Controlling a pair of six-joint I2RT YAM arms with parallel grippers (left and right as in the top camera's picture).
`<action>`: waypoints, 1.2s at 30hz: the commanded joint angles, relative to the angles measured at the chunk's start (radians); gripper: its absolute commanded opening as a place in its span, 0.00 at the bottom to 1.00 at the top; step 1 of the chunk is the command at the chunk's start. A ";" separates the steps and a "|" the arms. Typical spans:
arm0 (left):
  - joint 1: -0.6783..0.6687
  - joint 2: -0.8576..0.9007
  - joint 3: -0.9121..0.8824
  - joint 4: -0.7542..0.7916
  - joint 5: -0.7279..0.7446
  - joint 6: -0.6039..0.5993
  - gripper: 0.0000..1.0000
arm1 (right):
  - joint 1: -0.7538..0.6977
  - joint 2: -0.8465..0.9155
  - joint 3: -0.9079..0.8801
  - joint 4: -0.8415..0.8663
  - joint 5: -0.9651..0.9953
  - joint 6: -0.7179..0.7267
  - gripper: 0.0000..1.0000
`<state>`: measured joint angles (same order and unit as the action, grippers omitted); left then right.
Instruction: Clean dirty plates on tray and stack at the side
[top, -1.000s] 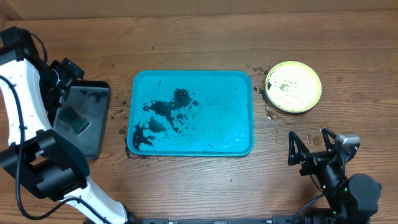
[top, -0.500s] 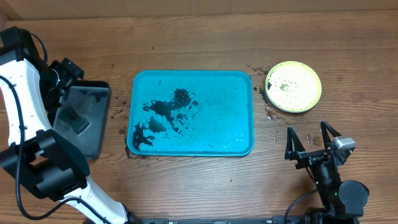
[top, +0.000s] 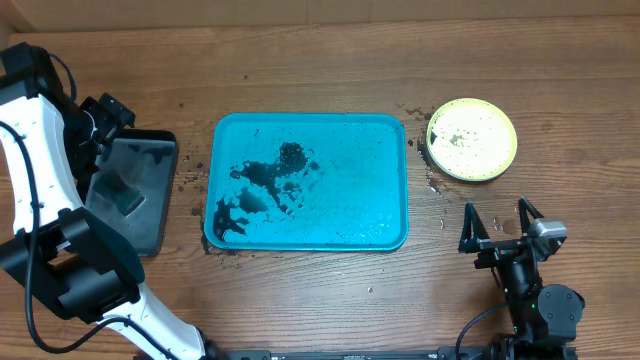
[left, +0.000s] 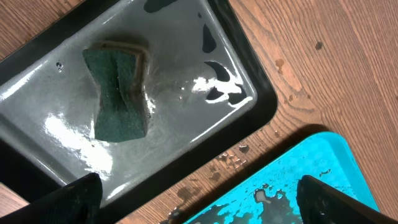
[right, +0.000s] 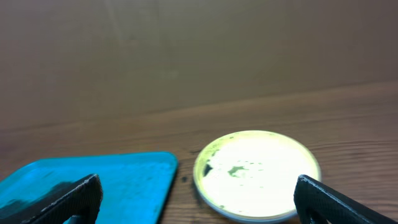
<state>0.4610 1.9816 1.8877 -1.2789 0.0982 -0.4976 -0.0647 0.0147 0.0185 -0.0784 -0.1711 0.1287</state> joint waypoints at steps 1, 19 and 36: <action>0.003 -0.001 0.010 0.000 0.006 0.003 1.00 | 0.004 -0.012 -0.010 -0.005 0.144 -0.011 1.00; 0.002 -0.001 0.010 0.000 0.006 0.003 1.00 | 0.043 -0.012 -0.011 -0.006 0.163 -0.018 1.00; 0.002 -0.001 0.010 0.000 0.006 0.003 1.00 | 0.043 -0.012 -0.011 -0.006 0.163 -0.018 1.00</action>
<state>0.4606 1.9816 1.8877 -1.2789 0.0982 -0.4976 -0.0280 0.0147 0.0185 -0.0902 -0.0185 0.1078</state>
